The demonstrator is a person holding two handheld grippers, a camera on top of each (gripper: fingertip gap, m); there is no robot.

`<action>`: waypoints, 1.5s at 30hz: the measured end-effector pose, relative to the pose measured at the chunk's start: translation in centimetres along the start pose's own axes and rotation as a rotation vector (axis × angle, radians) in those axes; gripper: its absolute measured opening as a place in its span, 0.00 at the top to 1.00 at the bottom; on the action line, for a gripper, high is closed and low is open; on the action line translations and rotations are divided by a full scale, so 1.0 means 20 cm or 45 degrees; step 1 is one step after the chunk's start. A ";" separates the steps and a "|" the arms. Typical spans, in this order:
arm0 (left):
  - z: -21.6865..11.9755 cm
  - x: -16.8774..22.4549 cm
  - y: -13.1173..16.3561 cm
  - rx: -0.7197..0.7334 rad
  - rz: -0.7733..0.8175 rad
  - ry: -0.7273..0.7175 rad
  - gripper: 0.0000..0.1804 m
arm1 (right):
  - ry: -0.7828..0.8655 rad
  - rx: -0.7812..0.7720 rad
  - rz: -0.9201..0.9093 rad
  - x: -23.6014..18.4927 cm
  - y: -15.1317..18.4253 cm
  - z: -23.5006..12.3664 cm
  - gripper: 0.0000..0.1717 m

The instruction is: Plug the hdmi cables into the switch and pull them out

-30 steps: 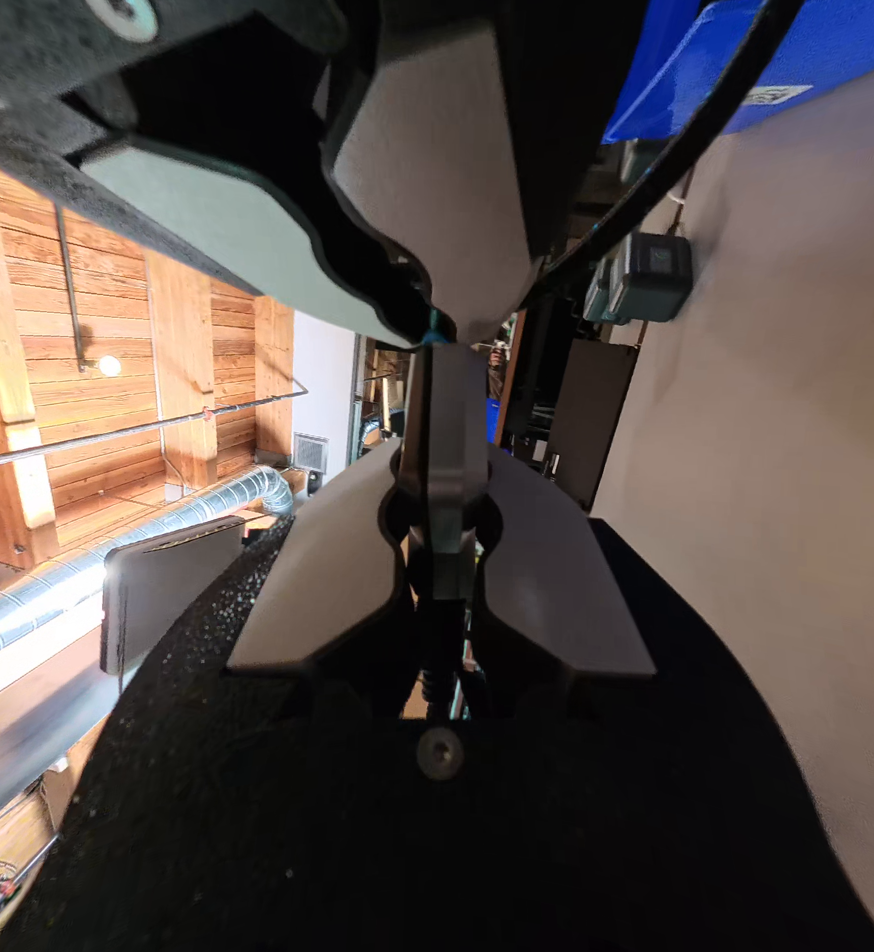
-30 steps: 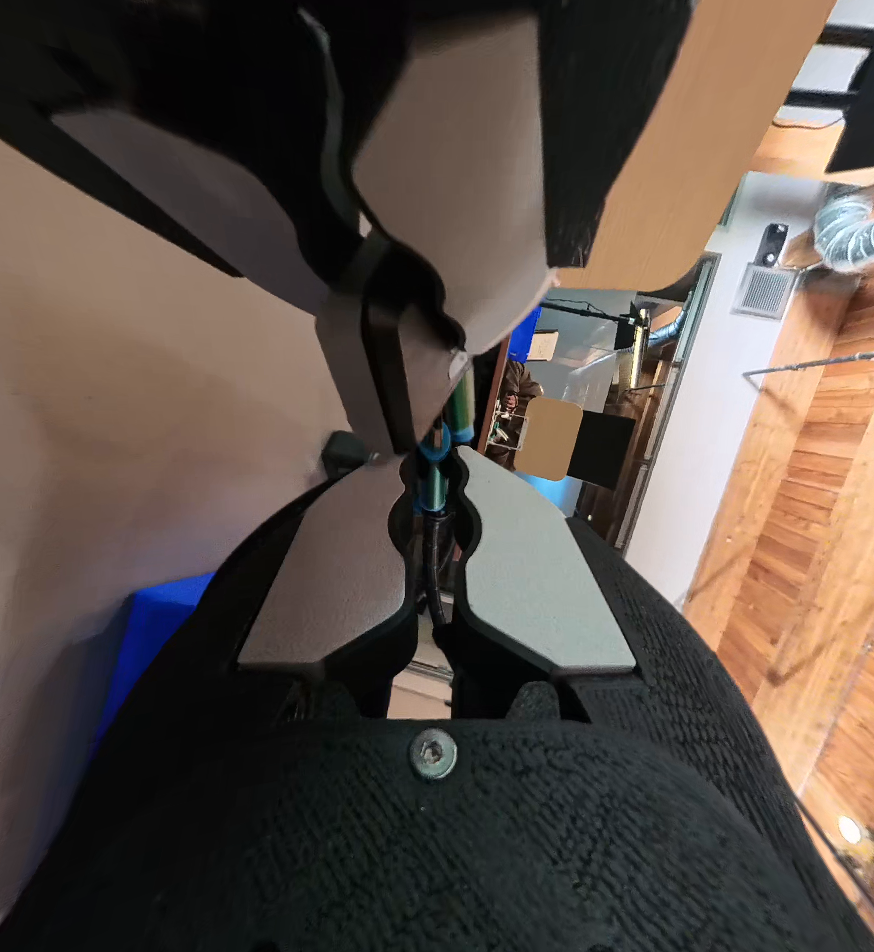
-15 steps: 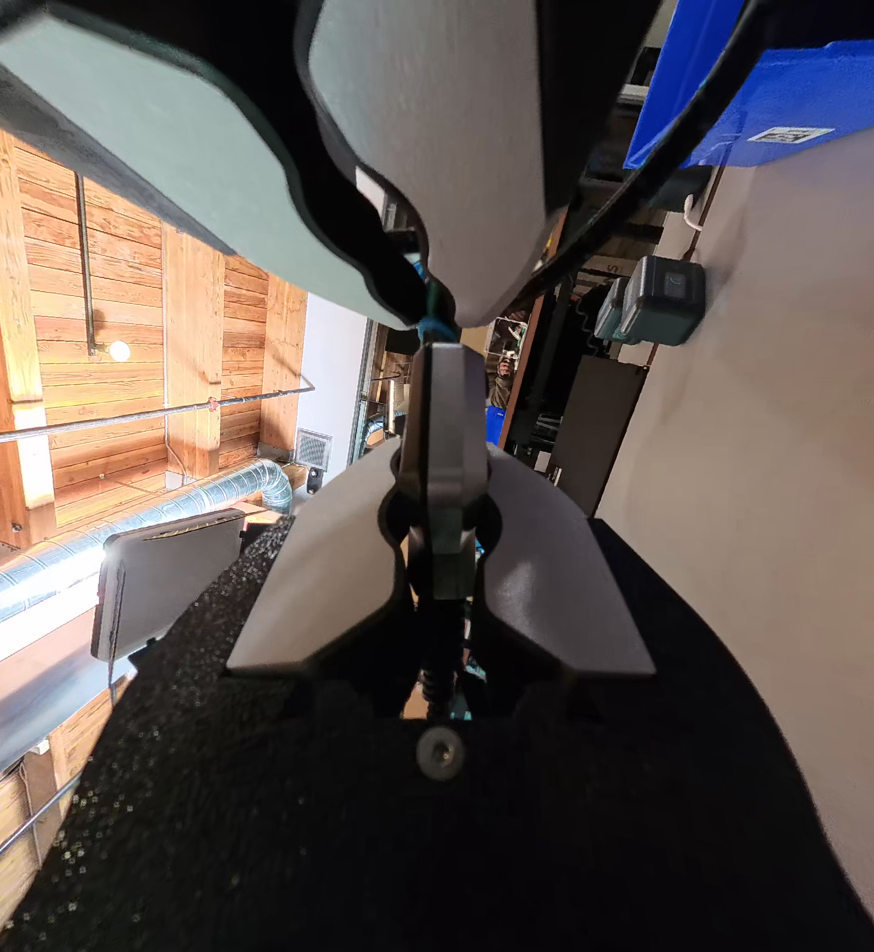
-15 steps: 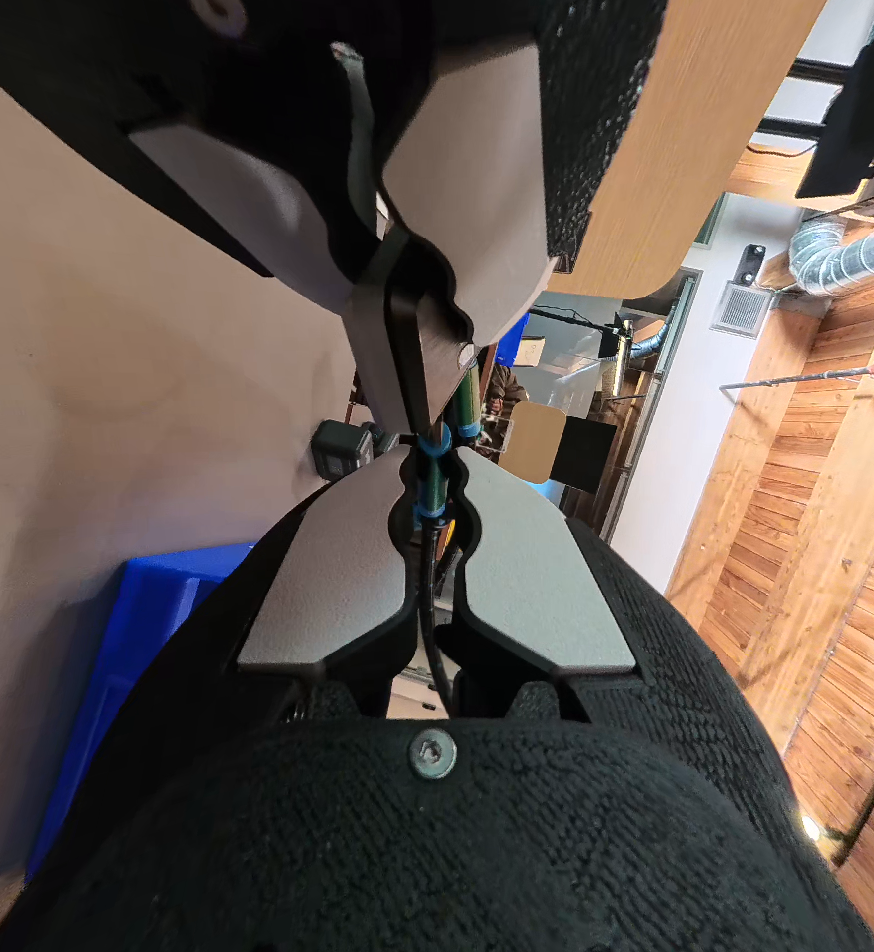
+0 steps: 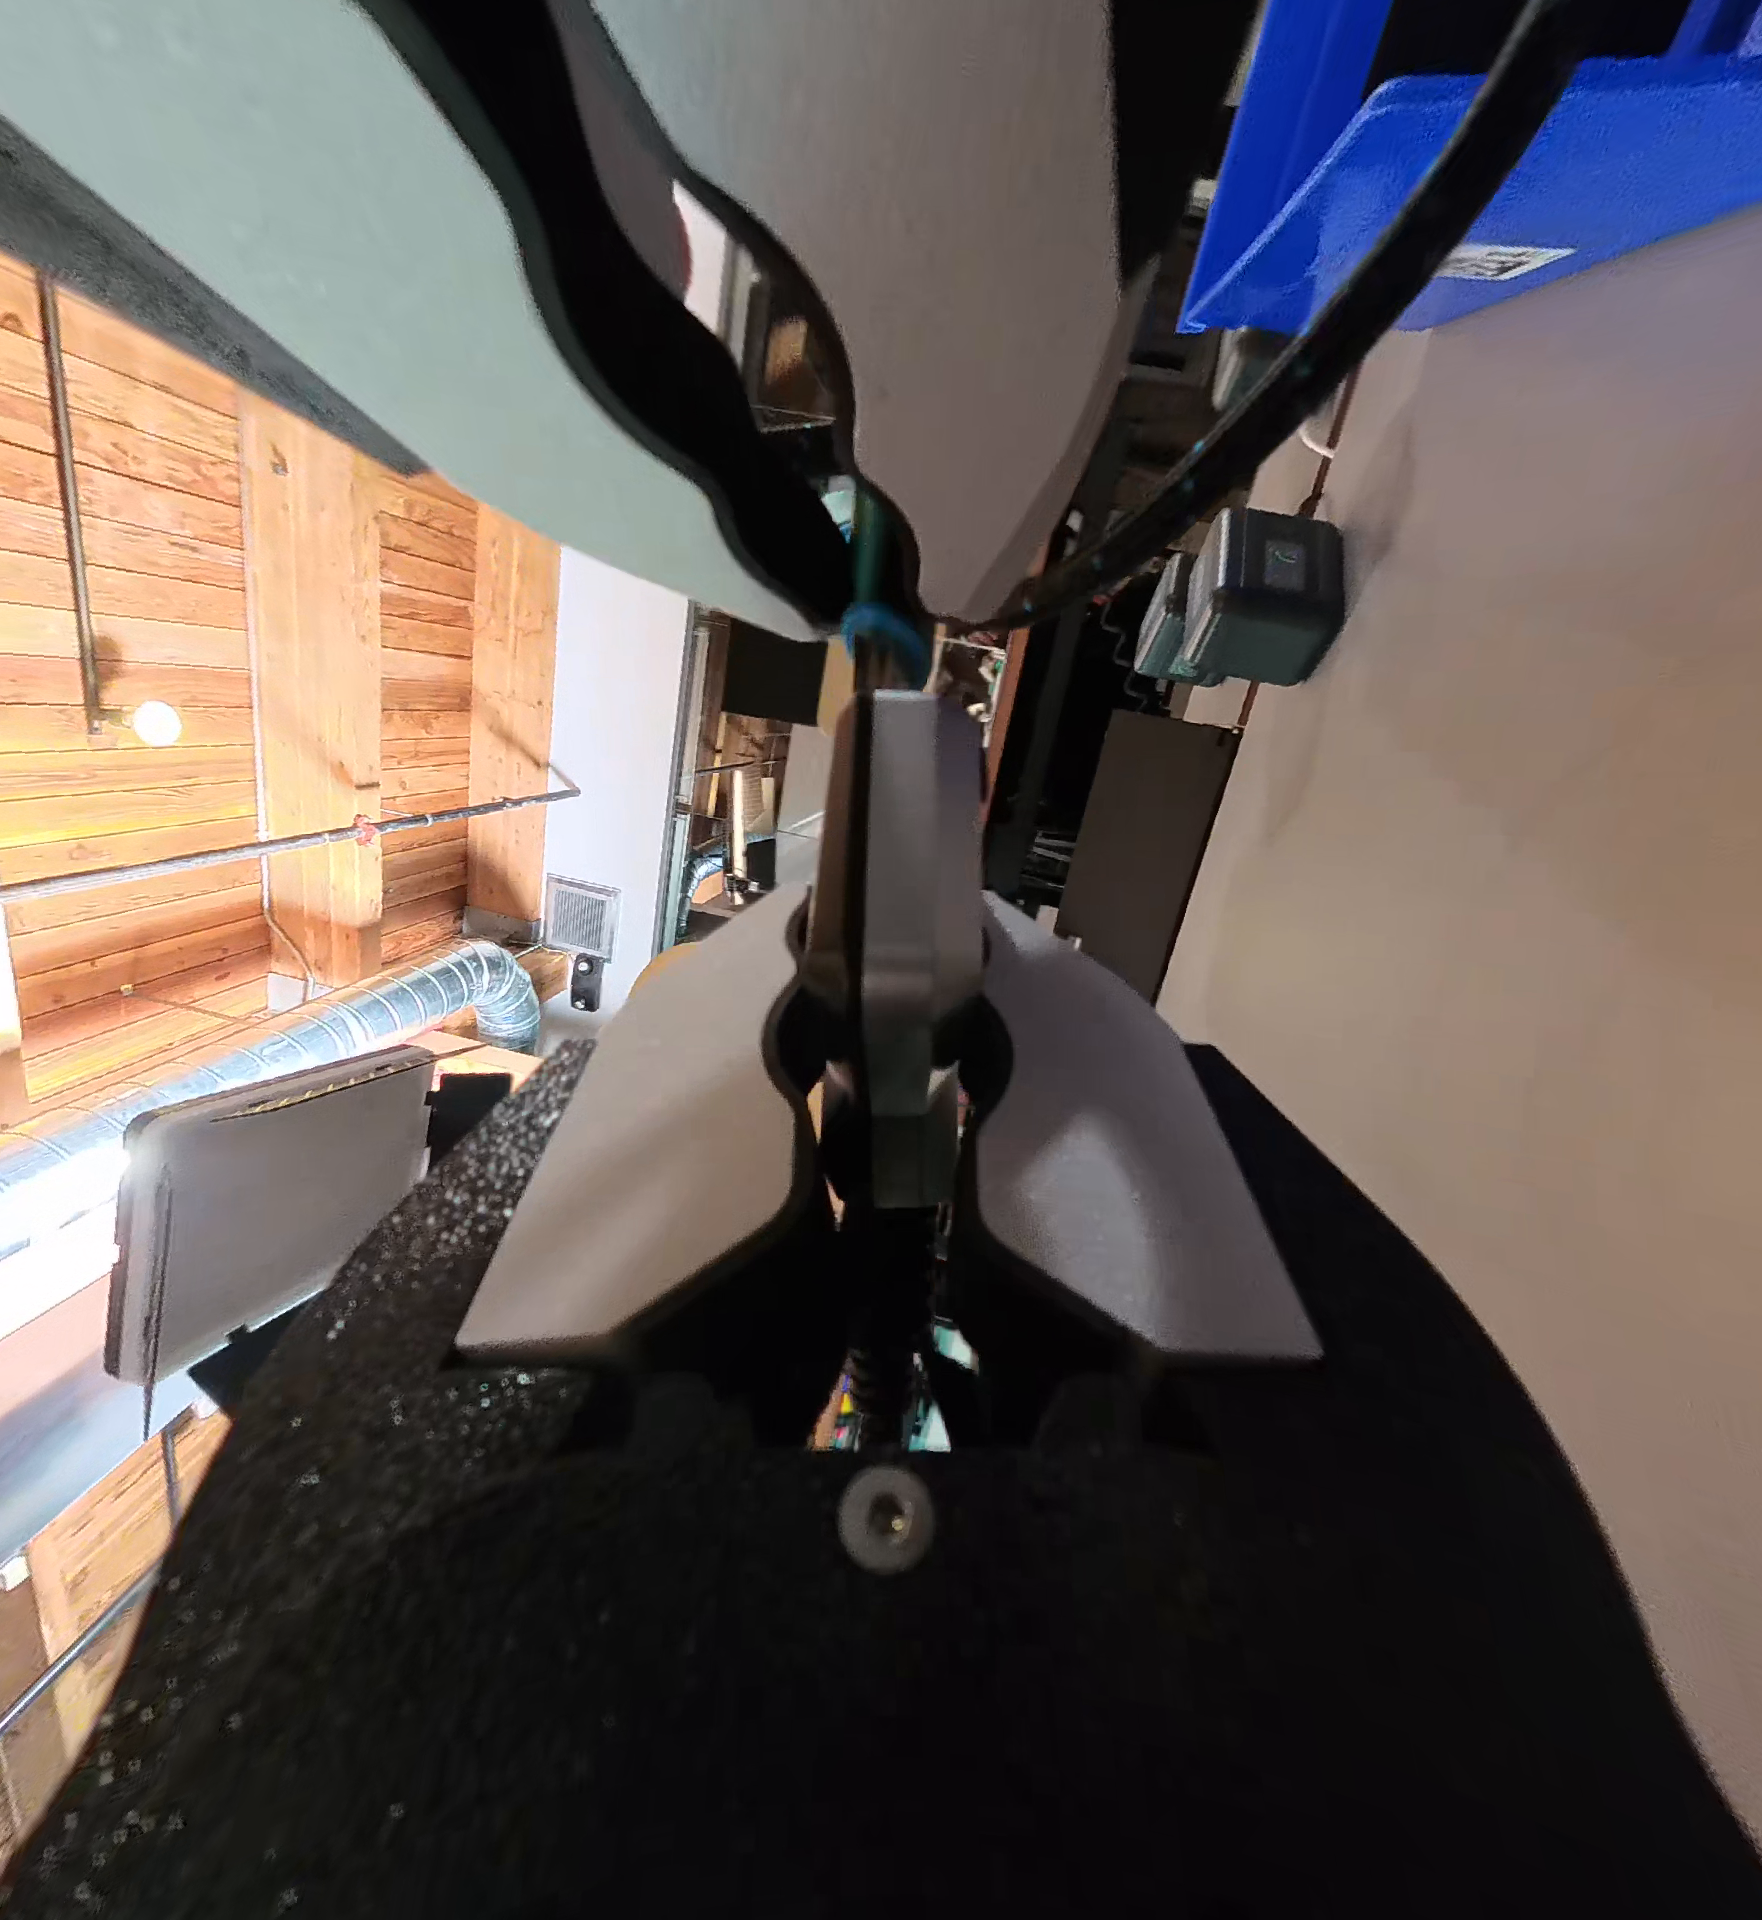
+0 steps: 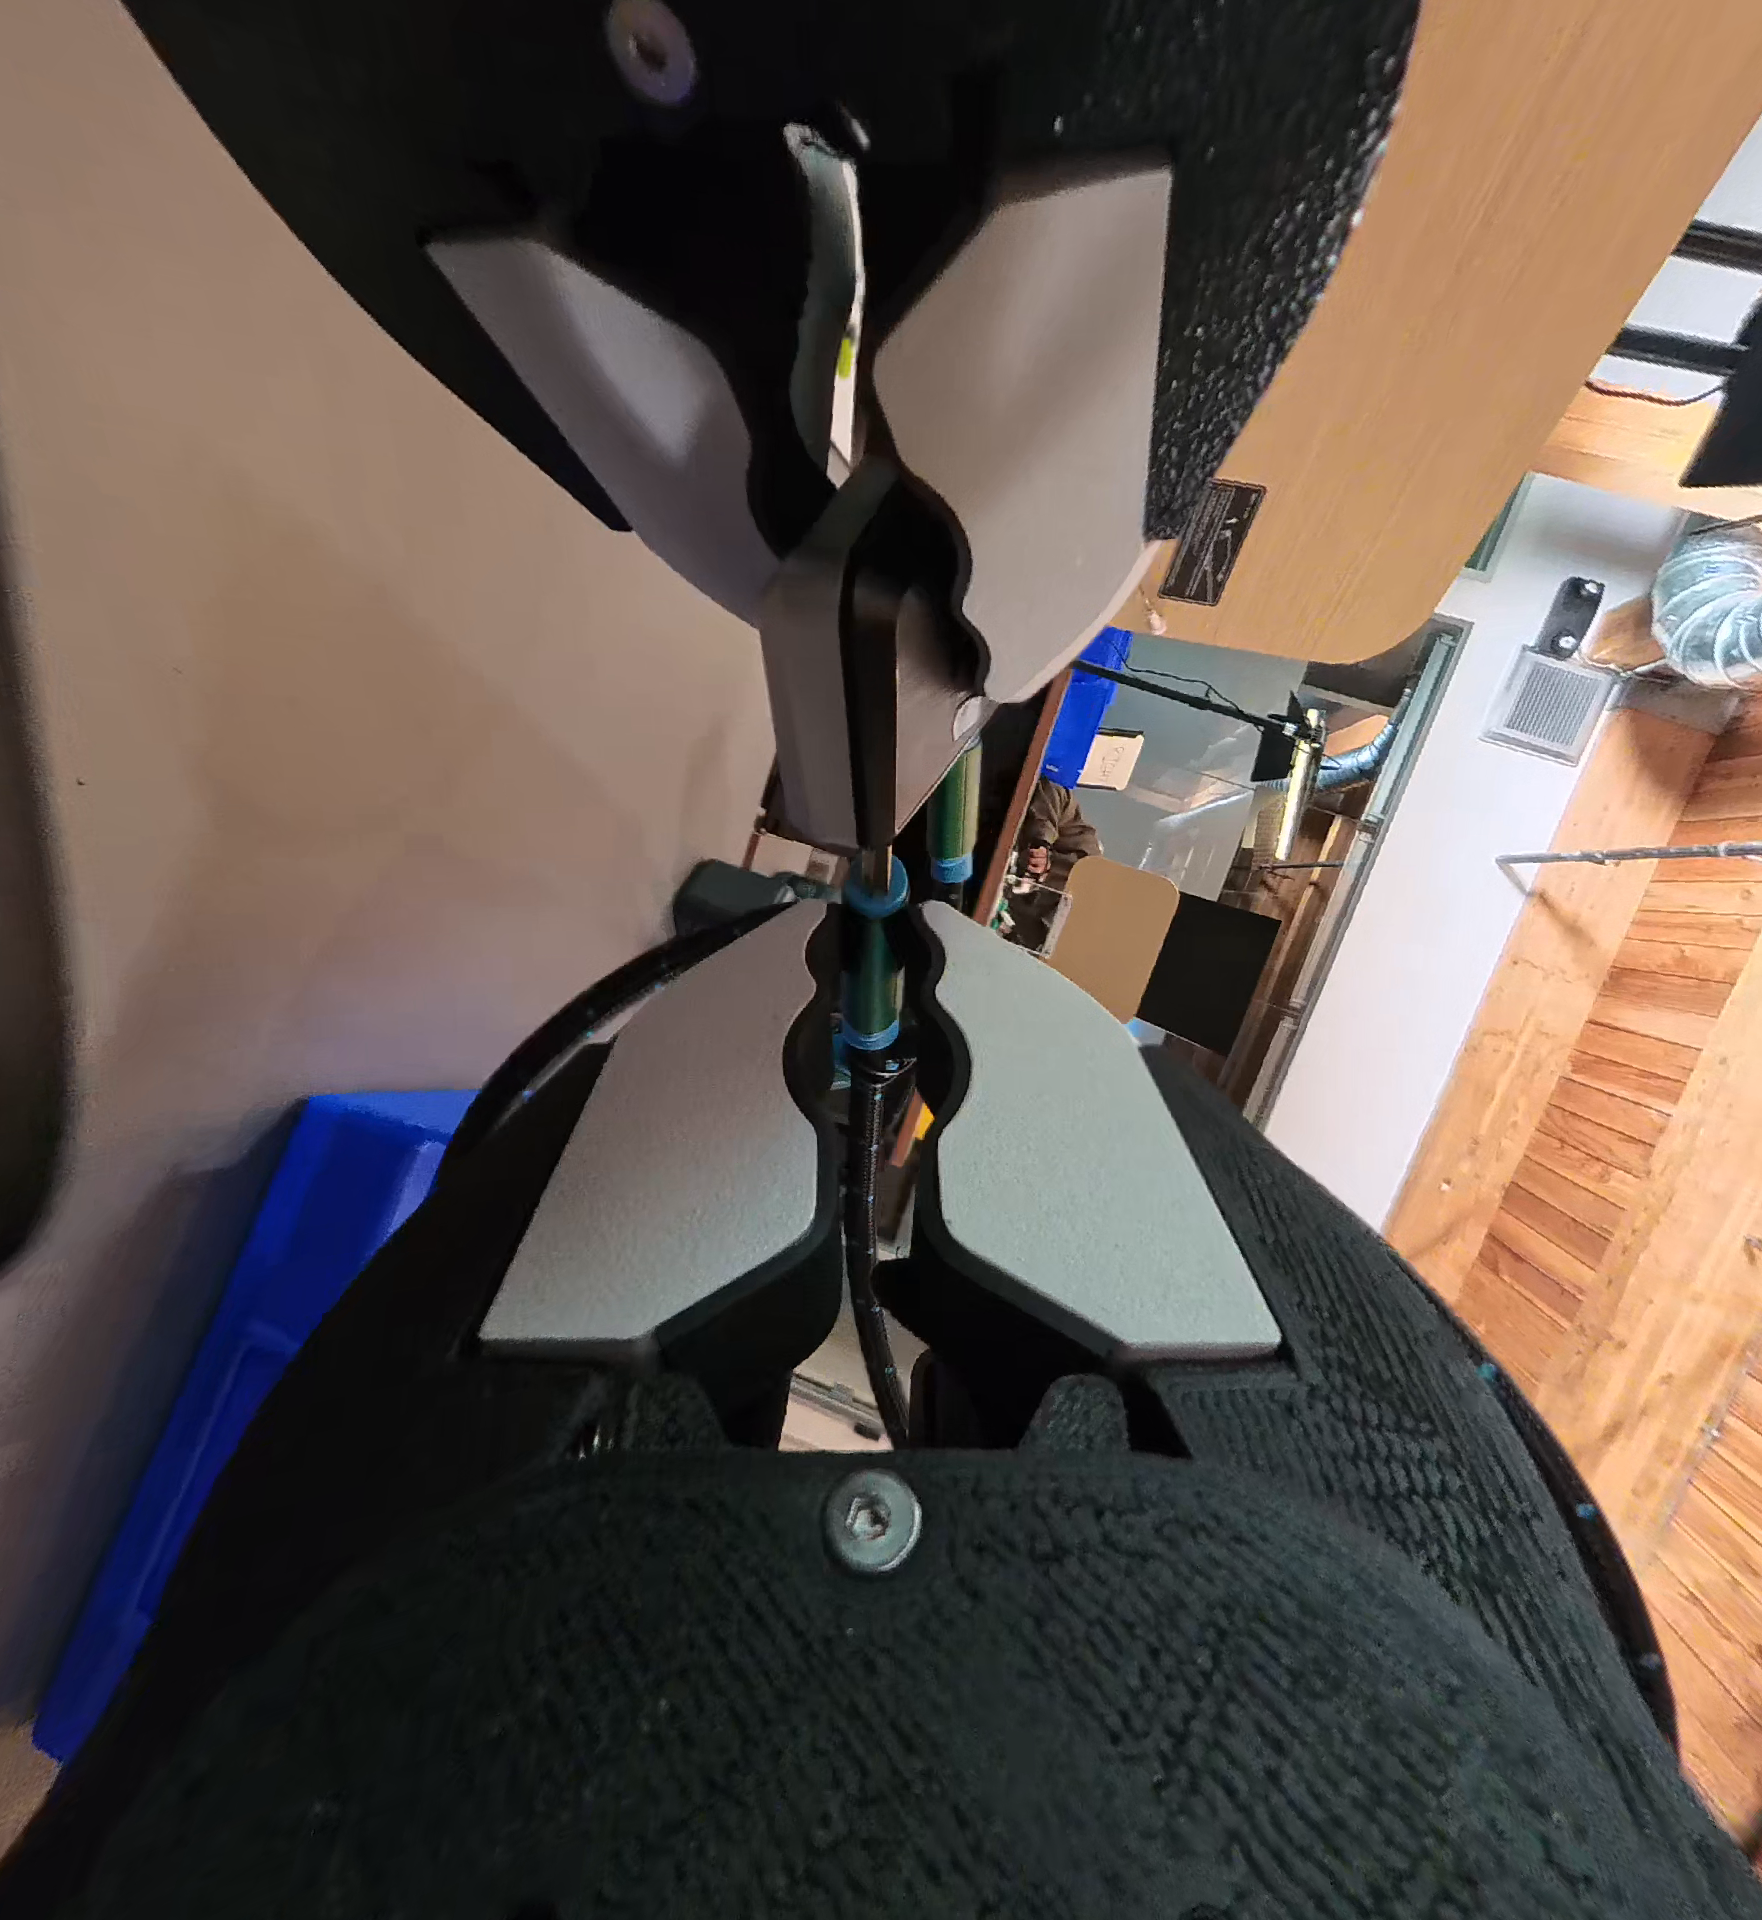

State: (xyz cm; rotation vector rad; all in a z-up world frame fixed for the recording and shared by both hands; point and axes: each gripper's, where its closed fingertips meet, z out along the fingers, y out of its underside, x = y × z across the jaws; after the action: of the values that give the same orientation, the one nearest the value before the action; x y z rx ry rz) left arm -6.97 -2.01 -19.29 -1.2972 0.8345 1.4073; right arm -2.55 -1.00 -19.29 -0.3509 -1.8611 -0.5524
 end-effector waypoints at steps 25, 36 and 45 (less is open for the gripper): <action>0.03 0.04 0.00 0.105 -0.362 0.279 0.88 | -0.080 0.130 0.156 0.00 0.07 0.04 0.94; 0.02 0.01 -0.02 0.096 -0.448 0.268 0.88 | 0.040 0.173 0.174 0.07 0.02 0.01 0.94; 0.02 0.02 -0.02 0.110 -0.407 0.262 0.88 | -0.005 0.190 0.137 0.03 0.00 0.02 0.95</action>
State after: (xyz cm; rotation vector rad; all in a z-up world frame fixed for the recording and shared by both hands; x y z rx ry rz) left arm -6.72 -1.36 -19.64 -1.4527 0.7734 0.9893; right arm -3.09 -0.70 -18.81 -0.3499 -1.8629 -0.3378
